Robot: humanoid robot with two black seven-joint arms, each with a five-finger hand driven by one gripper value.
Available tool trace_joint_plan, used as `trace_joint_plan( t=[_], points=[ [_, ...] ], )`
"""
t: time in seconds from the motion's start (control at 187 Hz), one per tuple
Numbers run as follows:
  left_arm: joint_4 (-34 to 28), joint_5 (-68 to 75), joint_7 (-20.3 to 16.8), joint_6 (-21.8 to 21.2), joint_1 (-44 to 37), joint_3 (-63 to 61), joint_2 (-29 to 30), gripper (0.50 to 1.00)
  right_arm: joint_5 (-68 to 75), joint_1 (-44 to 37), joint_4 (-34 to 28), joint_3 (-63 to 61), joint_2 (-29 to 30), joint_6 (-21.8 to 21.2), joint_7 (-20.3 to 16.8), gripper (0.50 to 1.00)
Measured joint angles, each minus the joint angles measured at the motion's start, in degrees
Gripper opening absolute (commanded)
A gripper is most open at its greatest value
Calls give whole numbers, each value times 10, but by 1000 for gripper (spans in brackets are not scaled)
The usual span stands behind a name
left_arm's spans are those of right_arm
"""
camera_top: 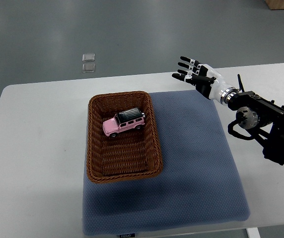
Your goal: Place pink car in brown basket
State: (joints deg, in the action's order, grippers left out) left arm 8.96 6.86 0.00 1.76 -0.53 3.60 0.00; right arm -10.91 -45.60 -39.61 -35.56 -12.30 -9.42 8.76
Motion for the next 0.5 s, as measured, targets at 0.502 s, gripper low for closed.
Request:
trace_joint_plan(
  t=[0.502],
  points=[
    [0, 0, 0, 0, 0, 0, 0, 1000, 154, 2, 13, -3, 0, 0, -13, 913]
  ],
)
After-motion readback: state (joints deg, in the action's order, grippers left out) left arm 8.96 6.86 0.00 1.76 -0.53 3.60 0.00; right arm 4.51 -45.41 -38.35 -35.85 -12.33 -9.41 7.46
